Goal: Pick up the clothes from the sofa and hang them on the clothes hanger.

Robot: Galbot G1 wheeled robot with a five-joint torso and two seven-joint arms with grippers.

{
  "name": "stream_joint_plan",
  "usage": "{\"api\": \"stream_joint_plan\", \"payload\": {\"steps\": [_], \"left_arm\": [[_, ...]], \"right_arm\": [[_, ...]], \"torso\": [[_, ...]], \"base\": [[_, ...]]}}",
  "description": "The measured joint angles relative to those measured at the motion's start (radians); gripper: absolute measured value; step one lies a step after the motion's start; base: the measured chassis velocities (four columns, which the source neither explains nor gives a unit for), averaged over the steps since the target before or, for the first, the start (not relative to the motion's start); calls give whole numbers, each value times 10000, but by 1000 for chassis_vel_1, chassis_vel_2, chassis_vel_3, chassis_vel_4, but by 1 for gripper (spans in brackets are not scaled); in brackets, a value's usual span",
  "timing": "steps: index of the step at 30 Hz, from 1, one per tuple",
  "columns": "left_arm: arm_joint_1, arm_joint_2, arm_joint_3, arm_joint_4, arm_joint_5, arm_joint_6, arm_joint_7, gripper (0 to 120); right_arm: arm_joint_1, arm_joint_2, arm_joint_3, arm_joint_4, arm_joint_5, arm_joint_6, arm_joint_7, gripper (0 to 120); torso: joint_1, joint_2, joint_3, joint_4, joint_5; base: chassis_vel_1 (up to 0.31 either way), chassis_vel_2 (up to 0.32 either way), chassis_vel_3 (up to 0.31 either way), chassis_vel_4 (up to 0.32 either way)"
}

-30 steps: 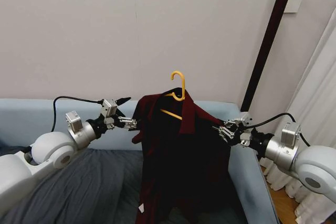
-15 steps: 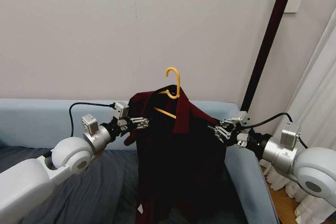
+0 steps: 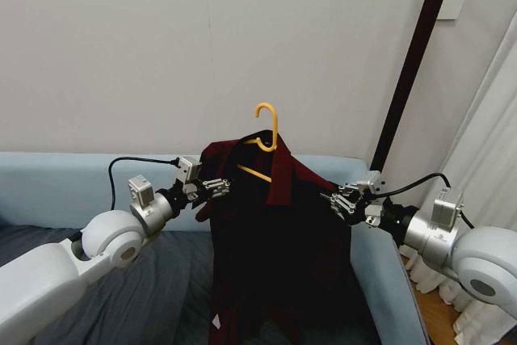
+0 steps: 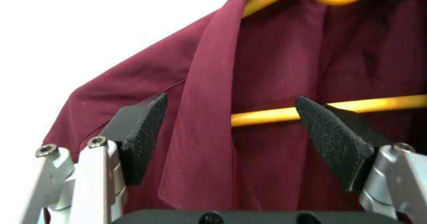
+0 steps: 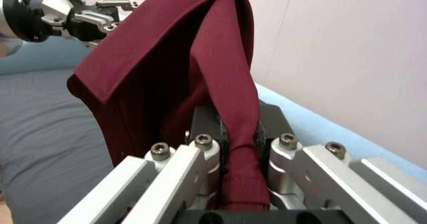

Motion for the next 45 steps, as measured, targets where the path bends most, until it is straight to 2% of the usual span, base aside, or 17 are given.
{"api": "stream_joint_plan", "payload": {"steps": [8,9,13,32,35,38,45], "left_arm": [[-6,5,5,6,6,-12,22,76],[-341,-155,278,114,-132,-100,-179,74],[-377,-161,290,129,-149,-111,-251,67],[-232,-139,94,69,-163,-128,-310,0],[-351,-173,220,73,-210,-128,-349,0],[-699,-222,443,7,-383,-127,-384,0],[-842,-99,505,-817,-526,34,-415,0]], "right_arm": [[4,-4,0,-2,-1,0,0,8],[45,5,-129,72,2,-1,79,8],[32,64,-169,71,-11,-3,124,8],[76,77,-217,26,-34,-3,227,8],[70,77,-217,52,-33,-4,243,8],[55,88,-211,97,-29,-3,296,8],[55,125,-247,35,-74,-3,352,8]], "torso": [[0,-1,0,0,0],[1,-1,-1,-2,-2],[1,0,0,2,-1],[1,-1,0,0,0],[1,-1,0,5,-1],[1,0,-1,-2,0],[1,0,0,1,0]], "base": [[0,0,0,0],[0,0,0,0],[0,0,0,0],[0,0,0,0],[0,0,0,0],[0,0,0,0],[0,0,0,0]]}}
